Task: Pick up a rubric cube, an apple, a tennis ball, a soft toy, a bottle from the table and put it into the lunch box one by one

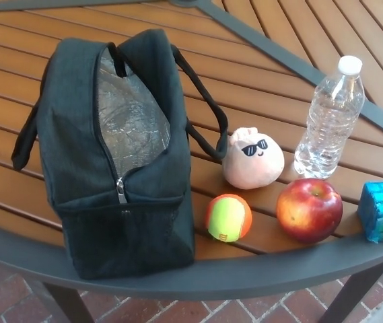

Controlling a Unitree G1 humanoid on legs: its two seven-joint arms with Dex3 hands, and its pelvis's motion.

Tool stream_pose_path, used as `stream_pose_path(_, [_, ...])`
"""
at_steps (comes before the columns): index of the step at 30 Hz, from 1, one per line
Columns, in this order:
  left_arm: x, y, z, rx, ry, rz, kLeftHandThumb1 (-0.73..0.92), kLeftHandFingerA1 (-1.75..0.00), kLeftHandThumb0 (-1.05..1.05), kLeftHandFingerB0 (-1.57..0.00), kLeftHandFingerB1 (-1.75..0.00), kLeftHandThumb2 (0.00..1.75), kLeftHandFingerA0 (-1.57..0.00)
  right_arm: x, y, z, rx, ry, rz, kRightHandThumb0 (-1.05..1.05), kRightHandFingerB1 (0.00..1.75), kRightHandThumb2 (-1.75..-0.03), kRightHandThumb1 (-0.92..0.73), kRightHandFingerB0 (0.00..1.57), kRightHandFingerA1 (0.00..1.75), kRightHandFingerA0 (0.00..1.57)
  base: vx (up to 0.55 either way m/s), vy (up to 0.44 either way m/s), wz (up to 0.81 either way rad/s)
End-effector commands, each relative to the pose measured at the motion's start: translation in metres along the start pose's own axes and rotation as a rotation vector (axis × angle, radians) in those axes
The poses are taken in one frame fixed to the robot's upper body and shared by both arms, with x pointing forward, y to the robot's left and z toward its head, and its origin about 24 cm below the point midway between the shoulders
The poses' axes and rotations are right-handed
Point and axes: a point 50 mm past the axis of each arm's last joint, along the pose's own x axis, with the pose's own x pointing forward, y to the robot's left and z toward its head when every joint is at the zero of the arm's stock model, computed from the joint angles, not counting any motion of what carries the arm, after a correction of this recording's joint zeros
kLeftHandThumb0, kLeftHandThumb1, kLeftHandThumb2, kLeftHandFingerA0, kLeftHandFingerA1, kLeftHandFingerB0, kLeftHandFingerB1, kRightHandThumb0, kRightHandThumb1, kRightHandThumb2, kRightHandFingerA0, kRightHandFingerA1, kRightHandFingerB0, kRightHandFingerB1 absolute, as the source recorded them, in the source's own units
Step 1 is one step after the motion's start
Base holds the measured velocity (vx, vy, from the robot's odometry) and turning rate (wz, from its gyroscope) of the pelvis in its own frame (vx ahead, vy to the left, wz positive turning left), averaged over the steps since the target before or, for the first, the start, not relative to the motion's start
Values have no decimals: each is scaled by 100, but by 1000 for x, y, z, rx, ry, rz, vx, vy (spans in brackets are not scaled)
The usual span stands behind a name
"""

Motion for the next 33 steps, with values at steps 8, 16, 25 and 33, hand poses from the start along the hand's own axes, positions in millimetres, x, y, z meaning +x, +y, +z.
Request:
stream_pose_path(8, [0,11,-3,11,38,24,51,-105,16,-94,-89,90,-102,98,40,11,-560,239,521,-85,23,-90,-52,8,9,5,0,0,0])
stream_pose_path(16, [-1,11,-7,-22,47,15,53,-104,10,-92,-90,85,-97,131,56,3,-684,327,528,-80,25,-87,-49,9,32,2,0,0,0])
stream_pose_path(25, [-2,10,-10,-39,54,8,55,-105,10,-91,-90,92,-98,144,61,-14,-663,415,445,-71,27,-58,-59,11,49,5,0,0,0])
stream_pose_path(33, [-2,11,-9,10,41,2,50,-102,15,-96,-90,89,-97,154,76,-23,-607,497,400,-71,34,-59,-58,17,60,8,0,0,0])
